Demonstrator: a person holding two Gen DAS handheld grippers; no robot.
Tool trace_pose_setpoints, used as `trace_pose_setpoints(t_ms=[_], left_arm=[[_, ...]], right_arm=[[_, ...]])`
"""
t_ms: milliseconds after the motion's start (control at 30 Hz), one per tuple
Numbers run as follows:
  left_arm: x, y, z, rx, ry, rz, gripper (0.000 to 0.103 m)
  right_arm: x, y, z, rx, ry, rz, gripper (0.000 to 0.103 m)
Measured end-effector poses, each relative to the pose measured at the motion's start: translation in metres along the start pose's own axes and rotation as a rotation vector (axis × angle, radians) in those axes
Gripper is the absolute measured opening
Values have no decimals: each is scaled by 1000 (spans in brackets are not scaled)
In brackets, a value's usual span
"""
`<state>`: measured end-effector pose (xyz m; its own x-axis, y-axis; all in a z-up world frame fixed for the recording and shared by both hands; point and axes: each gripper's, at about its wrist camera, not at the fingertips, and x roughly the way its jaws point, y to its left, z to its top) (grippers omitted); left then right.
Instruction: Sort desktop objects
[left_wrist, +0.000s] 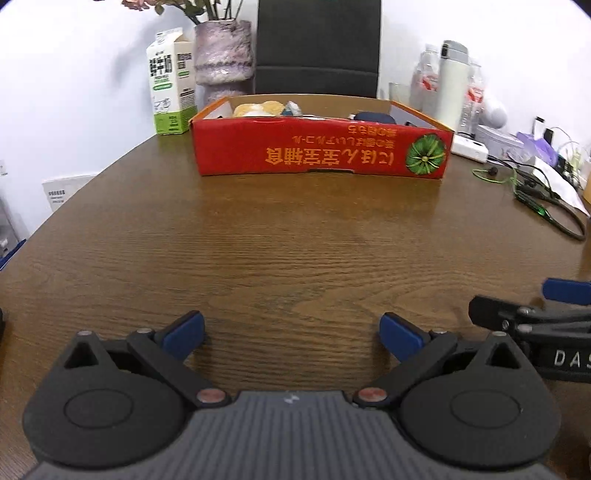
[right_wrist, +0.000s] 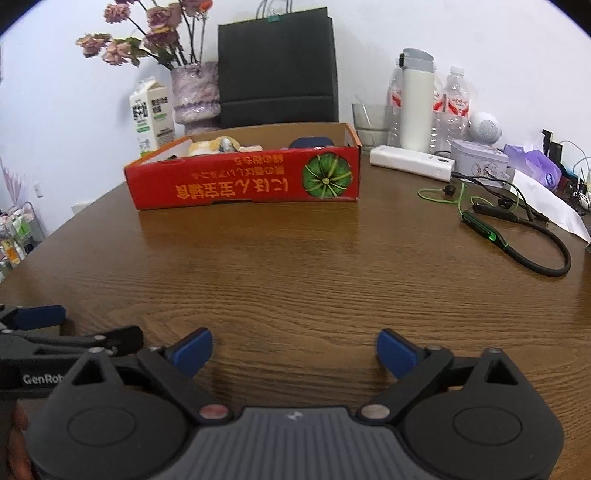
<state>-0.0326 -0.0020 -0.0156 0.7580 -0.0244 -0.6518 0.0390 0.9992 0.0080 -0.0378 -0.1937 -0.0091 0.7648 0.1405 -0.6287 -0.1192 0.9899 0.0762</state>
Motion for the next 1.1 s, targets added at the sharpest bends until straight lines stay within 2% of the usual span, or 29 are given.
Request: trace_pose_setpoints(t_ms=[167, 333, 533, 1100], left_arm=[[5, 0, 4, -25, -3, 35, 103], [8, -3, 6, -33, -10, 64, 103], [12, 1, 9, -19, -9, 19, 103], [13, 3, 10, -13, -8, 13, 103]], right_arm=[[10, 4, 1, -47, 20, -37, 103], [14, 6, 3, -53, 21, -26, 103], [13, 6, 3, -53, 22, -28, 103], [14, 6, 4, -43, 22, -41, 103]])
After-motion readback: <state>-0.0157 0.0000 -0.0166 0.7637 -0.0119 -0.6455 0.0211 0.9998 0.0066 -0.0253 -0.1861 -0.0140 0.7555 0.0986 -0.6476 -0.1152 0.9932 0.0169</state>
